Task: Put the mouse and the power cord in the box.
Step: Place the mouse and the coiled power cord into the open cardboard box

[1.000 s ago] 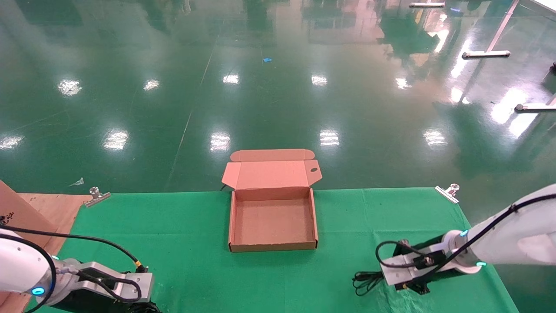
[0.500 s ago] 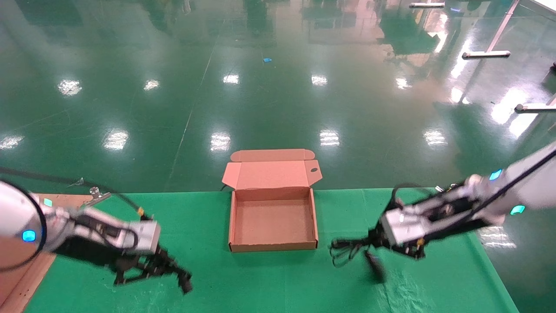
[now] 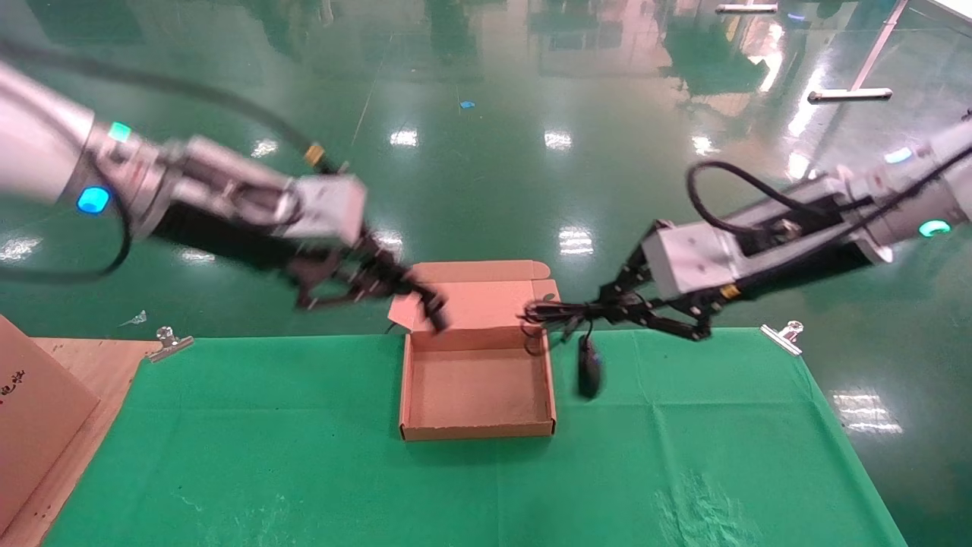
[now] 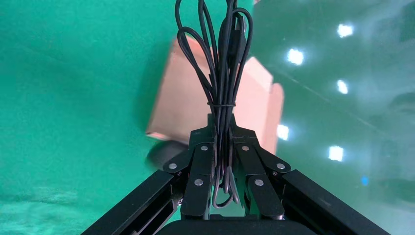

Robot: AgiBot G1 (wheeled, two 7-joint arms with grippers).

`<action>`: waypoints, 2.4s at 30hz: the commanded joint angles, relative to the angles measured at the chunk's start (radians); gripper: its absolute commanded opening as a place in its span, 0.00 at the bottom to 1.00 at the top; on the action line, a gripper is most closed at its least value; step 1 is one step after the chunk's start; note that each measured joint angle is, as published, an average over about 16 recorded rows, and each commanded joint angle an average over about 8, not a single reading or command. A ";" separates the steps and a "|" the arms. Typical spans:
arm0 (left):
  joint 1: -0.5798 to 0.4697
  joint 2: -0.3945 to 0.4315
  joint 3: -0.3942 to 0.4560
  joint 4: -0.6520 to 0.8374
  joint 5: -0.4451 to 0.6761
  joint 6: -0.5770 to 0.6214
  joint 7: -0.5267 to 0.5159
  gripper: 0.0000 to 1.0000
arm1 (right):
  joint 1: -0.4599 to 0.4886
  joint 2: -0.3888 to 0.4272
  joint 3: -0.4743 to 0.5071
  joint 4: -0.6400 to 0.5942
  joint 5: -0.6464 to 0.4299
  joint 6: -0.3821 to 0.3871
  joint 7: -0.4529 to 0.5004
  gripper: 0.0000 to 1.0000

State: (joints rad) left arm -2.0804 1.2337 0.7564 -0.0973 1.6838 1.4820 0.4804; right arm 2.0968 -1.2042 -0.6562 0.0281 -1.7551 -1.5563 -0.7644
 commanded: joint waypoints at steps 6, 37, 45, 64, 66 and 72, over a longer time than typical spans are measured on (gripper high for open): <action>-0.040 0.067 -0.013 0.008 -0.020 -0.015 0.004 0.00 | 0.018 -0.039 -0.003 -0.007 -0.004 0.032 0.019 0.00; 0.589 0.141 0.166 -0.355 -0.230 -0.951 -0.155 0.21 | -0.039 0.002 0.010 -0.040 0.015 0.013 -0.026 0.00; 0.578 0.137 0.281 -0.361 -0.298 -0.912 -0.263 1.00 | -0.069 0.012 0.010 -0.044 0.015 0.043 -0.026 0.00; 0.544 0.132 0.418 -0.363 -0.418 -0.983 -0.269 1.00 | -0.083 -0.031 0.012 -0.029 0.018 0.049 -0.004 0.00; 0.537 0.129 0.415 -0.350 -0.438 -0.996 -0.259 1.00 | -0.079 -0.043 0.011 -0.027 0.017 0.060 0.003 0.00; 0.505 0.107 0.387 -0.294 -0.505 -0.983 -0.238 1.00 | -0.077 -0.094 0.004 -0.015 0.007 0.134 0.022 0.00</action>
State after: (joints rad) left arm -1.5774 1.3249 1.1356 -0.4008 1.1743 0.5279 0.2505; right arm 2.0127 -1.2981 -0.6537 0.0185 -1.7508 -1.4064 -0.7438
